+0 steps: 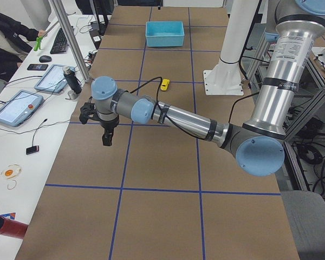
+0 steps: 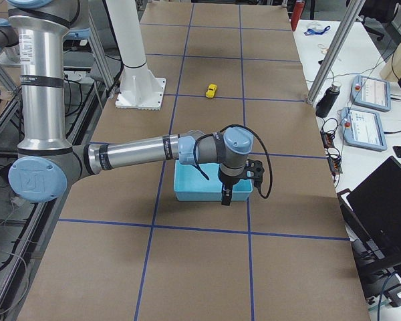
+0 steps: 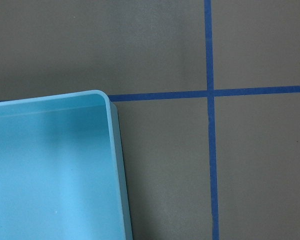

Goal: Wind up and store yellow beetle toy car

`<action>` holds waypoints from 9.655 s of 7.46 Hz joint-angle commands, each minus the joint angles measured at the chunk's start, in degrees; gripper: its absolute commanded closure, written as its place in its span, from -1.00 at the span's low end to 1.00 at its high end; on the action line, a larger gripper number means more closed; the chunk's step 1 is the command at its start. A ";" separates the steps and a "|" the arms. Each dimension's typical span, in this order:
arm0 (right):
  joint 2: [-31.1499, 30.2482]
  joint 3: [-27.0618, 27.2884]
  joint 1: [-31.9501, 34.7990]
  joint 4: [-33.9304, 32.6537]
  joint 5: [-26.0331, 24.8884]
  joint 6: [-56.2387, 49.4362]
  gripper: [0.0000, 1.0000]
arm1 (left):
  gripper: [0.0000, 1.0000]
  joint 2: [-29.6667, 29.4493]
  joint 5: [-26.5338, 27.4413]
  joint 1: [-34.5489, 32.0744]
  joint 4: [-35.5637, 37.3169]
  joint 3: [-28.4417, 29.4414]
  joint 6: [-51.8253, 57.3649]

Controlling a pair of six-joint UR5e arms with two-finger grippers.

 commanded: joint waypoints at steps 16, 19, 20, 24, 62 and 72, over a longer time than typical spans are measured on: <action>-4.98 4.53 -1.35 -1.51 0.88 2.16 -1.00 | -1.00 -5.37 22.86 41.27 -5.53 -12.31 -83.17; -5.07 4.79 -1.35 -1.51 1.14 2.16 -1.00 | -1.00 -6.24 29.25 46.21 -4.82 -11.87 -99.56; -5.15 4.79 -1.35 -1.51 1.23 2.25 -1.00 | -1.00 -7.55 30.73 47.78 -2.73 -11.96 -102.66; -5.77 4.79 -1.35 -1.42 1.32 2.25 -1.00 | -1.00 -13.27 31.01 51.83 5.80 -11.70 -107.59; -8.67 7.25 -1.35 -1.42 1.58 2.16 -1.00 | 0.42 -31.91 34.00 56.85 6.87 8.61 -123.08; -8.67 7.34 -1.26 -1.42 1.58 2.16 -1.00 | 0.60 -31.29 34.00 56.50 6.87 8.34 -122.38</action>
